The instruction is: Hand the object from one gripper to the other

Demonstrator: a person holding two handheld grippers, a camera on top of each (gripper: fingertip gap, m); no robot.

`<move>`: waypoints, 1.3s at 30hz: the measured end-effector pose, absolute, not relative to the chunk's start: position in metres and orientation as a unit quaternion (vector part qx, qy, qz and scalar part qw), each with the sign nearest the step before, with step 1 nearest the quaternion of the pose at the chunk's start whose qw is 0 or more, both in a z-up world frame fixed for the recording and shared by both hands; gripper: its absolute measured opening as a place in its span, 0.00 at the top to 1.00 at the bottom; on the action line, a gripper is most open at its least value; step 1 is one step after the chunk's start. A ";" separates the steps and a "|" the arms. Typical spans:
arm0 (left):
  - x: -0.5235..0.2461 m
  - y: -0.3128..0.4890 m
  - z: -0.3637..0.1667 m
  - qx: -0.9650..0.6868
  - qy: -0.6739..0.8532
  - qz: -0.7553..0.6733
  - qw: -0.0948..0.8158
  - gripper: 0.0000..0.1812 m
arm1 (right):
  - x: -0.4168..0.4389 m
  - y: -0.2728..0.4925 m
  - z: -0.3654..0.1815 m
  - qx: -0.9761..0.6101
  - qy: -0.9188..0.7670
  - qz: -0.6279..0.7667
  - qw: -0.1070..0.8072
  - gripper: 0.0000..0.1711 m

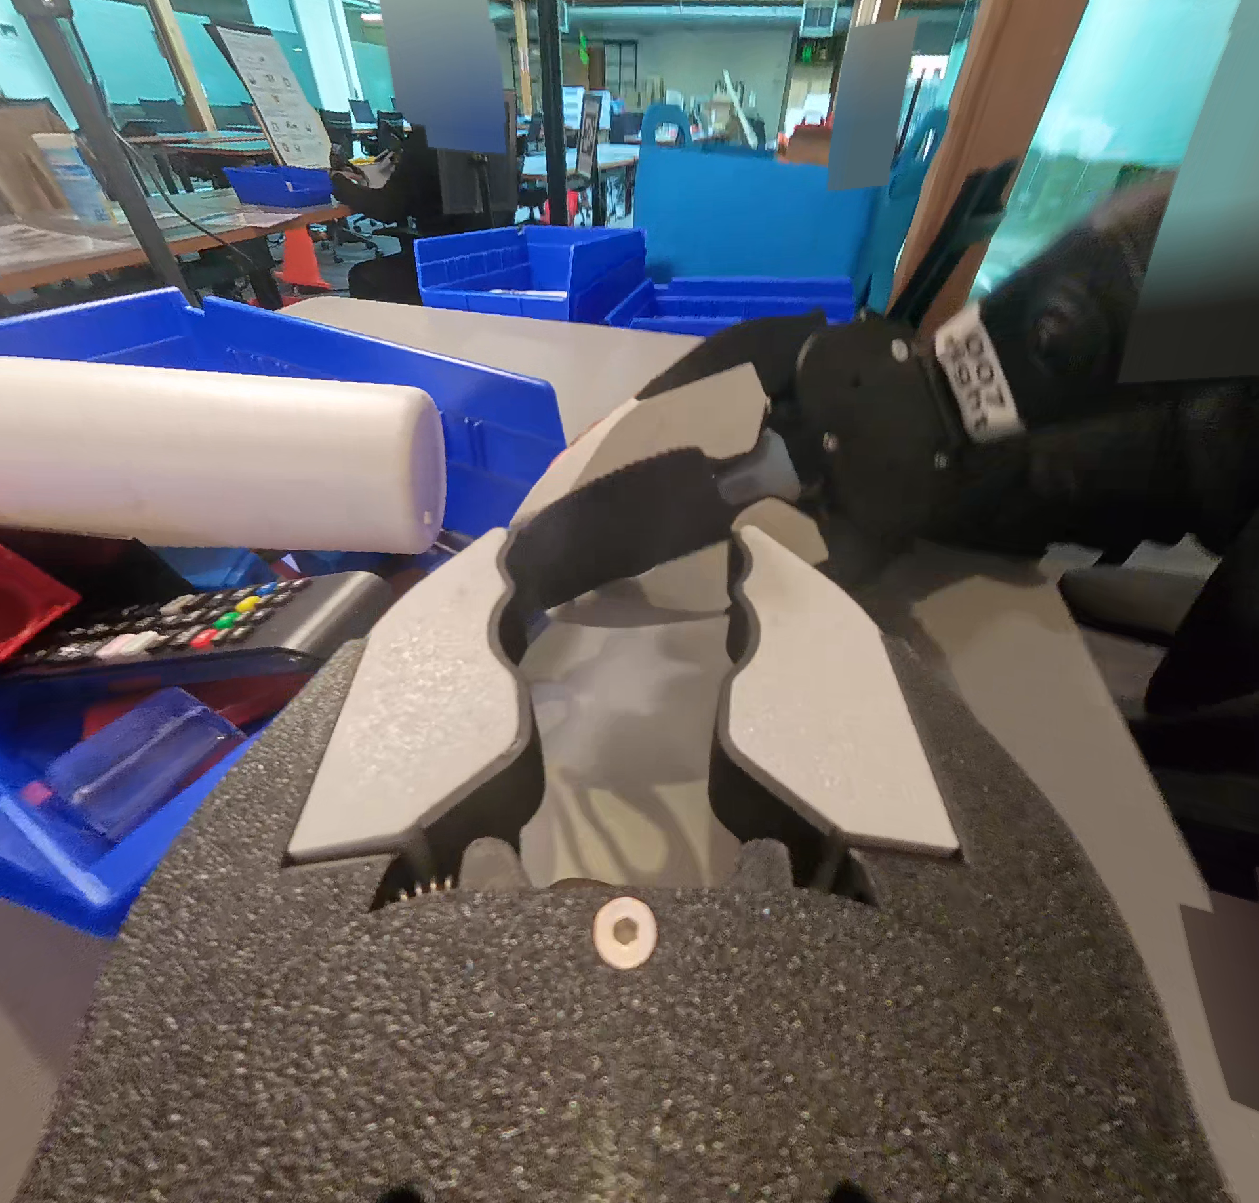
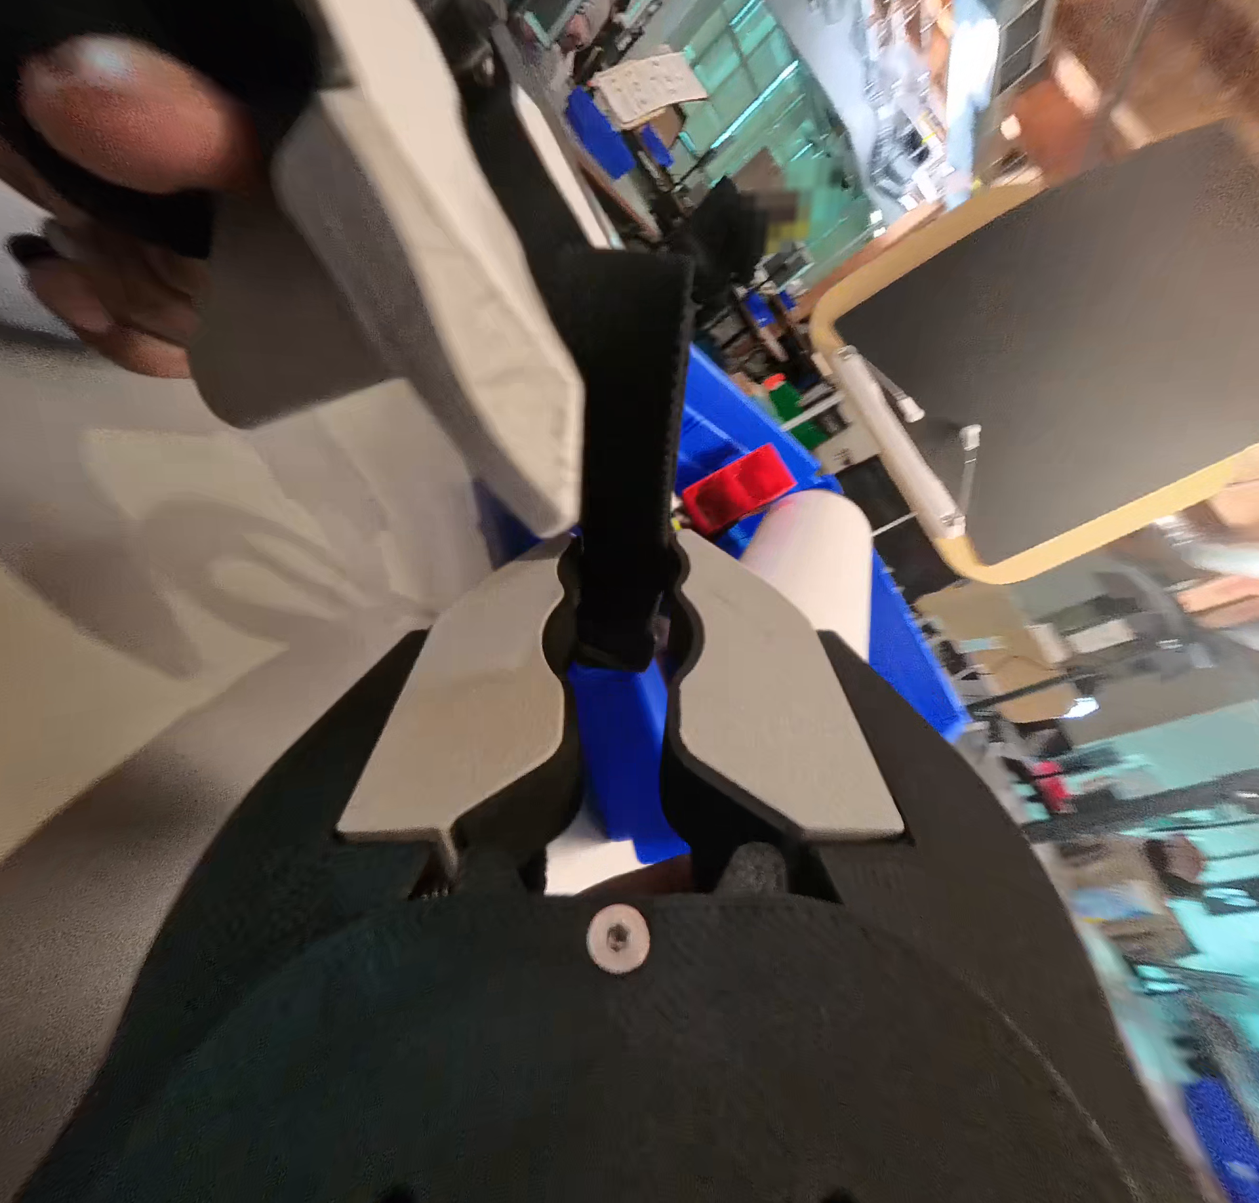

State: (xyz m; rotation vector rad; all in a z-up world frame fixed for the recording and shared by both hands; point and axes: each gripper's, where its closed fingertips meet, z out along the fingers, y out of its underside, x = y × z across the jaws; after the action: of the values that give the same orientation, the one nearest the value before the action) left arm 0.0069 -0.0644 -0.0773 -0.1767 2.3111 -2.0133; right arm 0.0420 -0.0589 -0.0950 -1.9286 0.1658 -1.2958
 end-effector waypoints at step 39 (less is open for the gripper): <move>0.035 -0.046 -0.073 0.212 0.690 -0.431 0.542 0.69 | -0.008 -0.042 -0.091 -0.757 0.194 0.025 0.623 0.98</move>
State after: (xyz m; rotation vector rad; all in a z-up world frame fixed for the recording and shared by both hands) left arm 0.0354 -0.0456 -0.0734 0.5037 1.6381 -1.0229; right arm -0.0080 -0.0424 -0.0906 -1.7394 0.4447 0.0580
